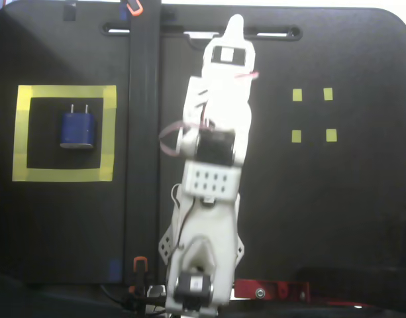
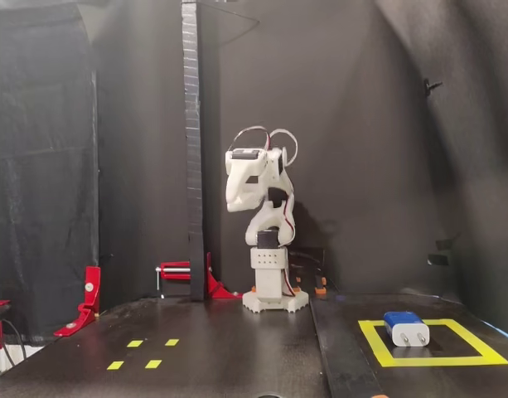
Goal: Grasp the block and place it in the designated area.
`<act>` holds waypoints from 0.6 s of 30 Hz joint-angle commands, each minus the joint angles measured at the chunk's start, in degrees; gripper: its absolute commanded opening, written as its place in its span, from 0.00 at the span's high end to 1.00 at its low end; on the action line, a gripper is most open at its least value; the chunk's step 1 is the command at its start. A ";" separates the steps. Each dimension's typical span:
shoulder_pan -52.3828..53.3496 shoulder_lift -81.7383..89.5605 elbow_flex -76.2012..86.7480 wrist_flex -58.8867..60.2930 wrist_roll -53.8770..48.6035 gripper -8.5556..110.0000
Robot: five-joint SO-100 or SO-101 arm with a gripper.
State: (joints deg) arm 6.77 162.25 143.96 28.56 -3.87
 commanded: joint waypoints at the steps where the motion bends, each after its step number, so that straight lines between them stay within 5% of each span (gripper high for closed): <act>1: -0.35 5.98 5.19 -5.01 0.79 0.93; 18: -2.55 23.91 19.51 -9.05 1.58 0.93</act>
State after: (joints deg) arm 4.66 184.92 163.39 19.42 -2.64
